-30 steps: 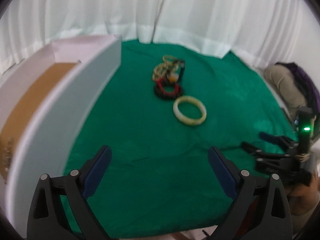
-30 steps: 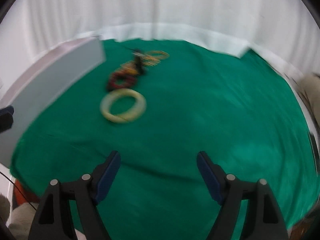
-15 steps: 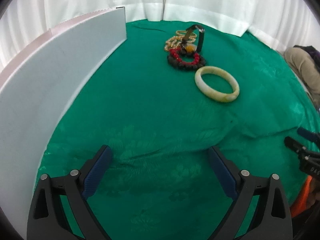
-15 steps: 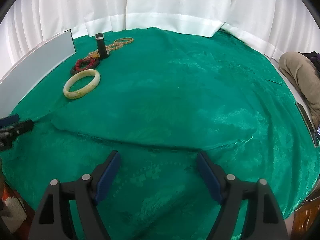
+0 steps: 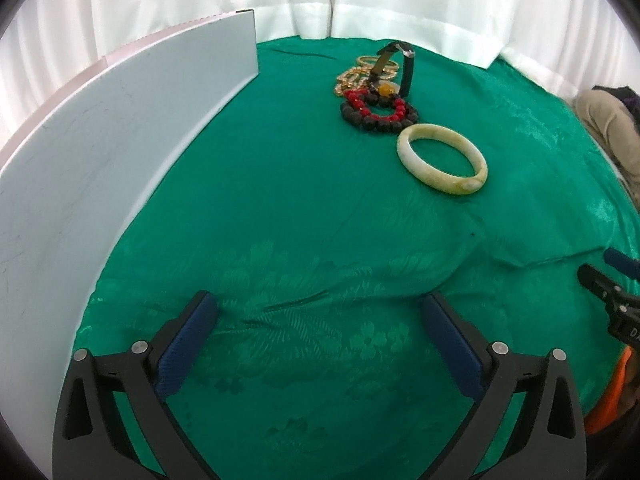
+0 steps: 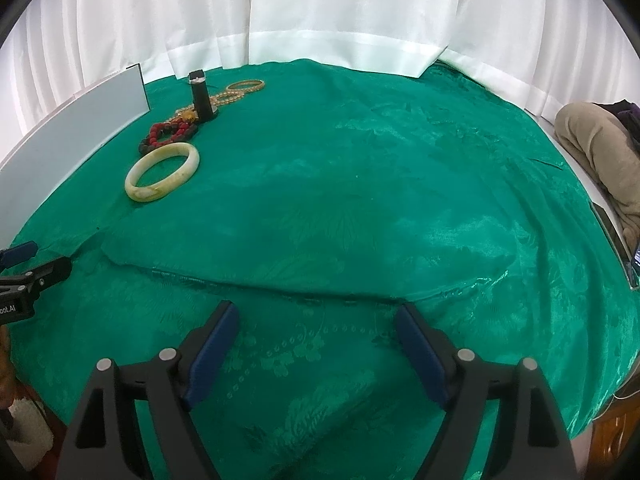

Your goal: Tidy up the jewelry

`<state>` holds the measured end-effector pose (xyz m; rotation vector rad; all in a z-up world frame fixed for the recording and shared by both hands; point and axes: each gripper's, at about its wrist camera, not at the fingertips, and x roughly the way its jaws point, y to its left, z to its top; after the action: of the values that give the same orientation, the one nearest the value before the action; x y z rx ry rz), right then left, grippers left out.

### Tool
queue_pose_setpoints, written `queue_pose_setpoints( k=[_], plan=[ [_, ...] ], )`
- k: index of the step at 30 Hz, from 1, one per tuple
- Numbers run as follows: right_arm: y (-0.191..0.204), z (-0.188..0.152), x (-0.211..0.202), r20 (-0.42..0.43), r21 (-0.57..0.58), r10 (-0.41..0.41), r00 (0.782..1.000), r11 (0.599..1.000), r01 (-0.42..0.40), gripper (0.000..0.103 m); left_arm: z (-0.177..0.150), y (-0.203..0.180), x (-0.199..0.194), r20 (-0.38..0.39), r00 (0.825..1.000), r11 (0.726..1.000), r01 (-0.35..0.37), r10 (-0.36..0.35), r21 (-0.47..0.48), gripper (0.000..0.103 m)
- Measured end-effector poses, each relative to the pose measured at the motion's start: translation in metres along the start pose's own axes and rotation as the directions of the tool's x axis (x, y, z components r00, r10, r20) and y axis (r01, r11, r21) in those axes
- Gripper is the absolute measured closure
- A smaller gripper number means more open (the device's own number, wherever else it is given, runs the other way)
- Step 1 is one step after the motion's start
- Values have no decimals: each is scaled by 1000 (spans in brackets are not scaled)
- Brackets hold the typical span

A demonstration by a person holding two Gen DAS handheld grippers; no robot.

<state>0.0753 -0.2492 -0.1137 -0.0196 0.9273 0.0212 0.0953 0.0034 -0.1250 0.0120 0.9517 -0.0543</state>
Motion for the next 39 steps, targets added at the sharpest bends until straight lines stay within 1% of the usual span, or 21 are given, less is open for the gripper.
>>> queue_pose_setpoints(
  k=[39],
  plan=[
    [-1,1,0,-12,-5,-7,1000,1000,7,20,0,-1,2,-14,1000,1000,-1,1,7,0]
  ],
)
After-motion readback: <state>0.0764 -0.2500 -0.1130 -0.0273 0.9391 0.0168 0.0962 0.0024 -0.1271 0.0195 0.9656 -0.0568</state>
